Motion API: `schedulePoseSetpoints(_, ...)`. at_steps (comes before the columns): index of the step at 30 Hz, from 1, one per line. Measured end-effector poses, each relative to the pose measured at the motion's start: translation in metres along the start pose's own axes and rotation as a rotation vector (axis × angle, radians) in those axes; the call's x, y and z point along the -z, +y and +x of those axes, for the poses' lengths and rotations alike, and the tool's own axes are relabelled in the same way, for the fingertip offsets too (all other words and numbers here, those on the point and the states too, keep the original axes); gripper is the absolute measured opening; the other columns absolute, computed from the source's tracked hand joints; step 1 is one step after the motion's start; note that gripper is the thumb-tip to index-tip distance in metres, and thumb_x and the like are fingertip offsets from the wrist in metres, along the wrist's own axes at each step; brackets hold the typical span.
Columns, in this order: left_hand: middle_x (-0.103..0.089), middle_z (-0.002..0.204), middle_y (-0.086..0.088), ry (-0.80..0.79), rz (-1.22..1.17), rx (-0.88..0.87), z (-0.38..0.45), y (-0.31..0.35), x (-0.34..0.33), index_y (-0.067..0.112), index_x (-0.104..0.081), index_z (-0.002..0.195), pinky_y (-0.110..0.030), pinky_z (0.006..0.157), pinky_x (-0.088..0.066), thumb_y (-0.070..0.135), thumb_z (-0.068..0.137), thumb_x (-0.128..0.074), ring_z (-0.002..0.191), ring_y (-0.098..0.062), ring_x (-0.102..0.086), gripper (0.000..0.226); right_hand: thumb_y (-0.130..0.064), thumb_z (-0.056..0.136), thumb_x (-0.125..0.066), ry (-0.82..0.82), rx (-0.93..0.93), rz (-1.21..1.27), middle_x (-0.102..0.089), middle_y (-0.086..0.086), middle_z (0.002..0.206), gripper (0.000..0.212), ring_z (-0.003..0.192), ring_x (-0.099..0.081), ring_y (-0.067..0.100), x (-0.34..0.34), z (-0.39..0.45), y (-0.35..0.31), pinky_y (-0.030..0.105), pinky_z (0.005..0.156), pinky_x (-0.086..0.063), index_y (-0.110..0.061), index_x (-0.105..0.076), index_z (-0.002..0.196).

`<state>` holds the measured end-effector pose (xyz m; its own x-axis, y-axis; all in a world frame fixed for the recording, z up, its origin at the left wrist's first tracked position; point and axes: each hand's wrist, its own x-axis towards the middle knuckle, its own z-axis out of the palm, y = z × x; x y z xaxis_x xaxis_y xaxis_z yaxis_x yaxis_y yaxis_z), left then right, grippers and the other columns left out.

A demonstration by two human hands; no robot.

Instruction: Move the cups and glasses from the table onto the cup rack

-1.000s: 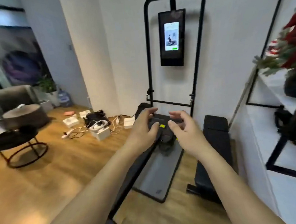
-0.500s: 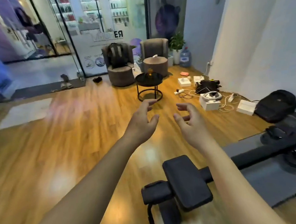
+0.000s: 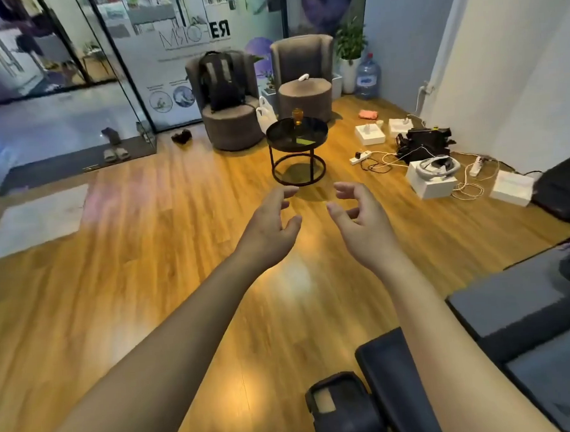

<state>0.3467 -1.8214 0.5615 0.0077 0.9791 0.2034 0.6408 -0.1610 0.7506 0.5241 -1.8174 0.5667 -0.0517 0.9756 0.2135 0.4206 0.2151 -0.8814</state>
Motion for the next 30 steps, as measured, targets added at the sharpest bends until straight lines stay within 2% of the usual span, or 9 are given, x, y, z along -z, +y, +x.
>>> schedulePoseSetpoints(8,-0.048,0.149,0.008,0.001,-0.031,-0.007,0.145,-0.073,0.031,0.028,-0.044,0.143,-0.019,0.09,-0.04,0.02,0.1,-0.061,0.134,-0.011,-0.049,0.047,-0.034,0.1,-0.056,-0.027,-0.008,-0.028,-0.051,-0.003,0.139,0.041,0.107,-0.058,0.011,-0.074,0.141,-0.007,0.017,0.074,-0.048,-0.028,-0.048,0.14)
schedulePoseSetpoints(13,-0.048,0.147,0.011,-0.004,-0.049,0.016,0.23,-0.136,0.045,0.031,-0.044,0.142,-0.021,0.091,-0.04,0.021,0.1,-0.062,0.133,-0.009,-0.049,0.047,-0.035,0.101,-0.055,-0.027,-0.032,-0.042,-0.05,-0.004,0.141,0.04,0.109,-0.058,0.012,-0.124,0.222,0.007,0.015,0.072,-0.046,-0.029,-0.047,0.14)
schedulePoseSetpoints(21,-0.047,0.148,0.009,-0.103,-0.039,0.014,0.418,-0.245,0.071,0.029,-0.044,0.142,-0.02,0.091,-0.04,0.019,0.1,-0.061,0.133,-0.009,-0.048,0.047,-0.035,0.1,-0.055,0.019,-0.12,-0.006,-0.051,-0.007,0.137,0.041,0.098,-0.054,0.002,-0.217,0.404,0.031,0.014,0.069,-0.042,-0.029,-0.048,0.14)
schedulePoseSetpoints(23,-0.048,0.146,0.009,-0.128,-0.047,0.003,0.456,-0.258,0.075,0.027,-0.044,0.142,-0.021,0.093,-0.039,0.018,0.1,-0.061,0.132,-0.008,-0.047,0.046,-0.035,0.1,-0.055,0.022,-0.132,-0.007,-0.052,-0.006,0.136,0.04,0.096,-0.055,0.002,-0.229,0.441,0.032,0.014,0.069,-0.042,-0.028,-0.048,0.139)
schedulePoseSetpoints(27,-0.048,0.13,0.018,-0.19,-0.083,0.003,0.548,-0.286,0.081,0.027,-0.045,0.14,-0.024,0.094,-0.041,0.016,0.1,-0.06,0.124,-0.004,-0.048,0.044,-0.033,0.101,-0.055,0.073,-0.185,-0.007,-0.053,-0.005,0.134,0.039,0.092,-0.055,0.002,-0.254,0.523,0.042,0.012,0.064,-0.04,-0.027,-0.049,0.139)
schedulePoseSetpoints(30,-0.048,0.132,0.019,-0.213,-0.091,0.004,0.612,-0.307,0.078,0.028,-0.046,0.14,-0.028,0.095,-0.043,0.016,0.099,-0.06,0.128,-0.006,-0.048,0.045,-0.034,0.1,-0.055,0.089,-0.209,-0.002,-0.054,-0.006,0.132,0.039,0.093,-0.055,0.002,-0.268,0.581,0.054,0.014,0.066,-0.041,-0.027,-0.049,0.138)
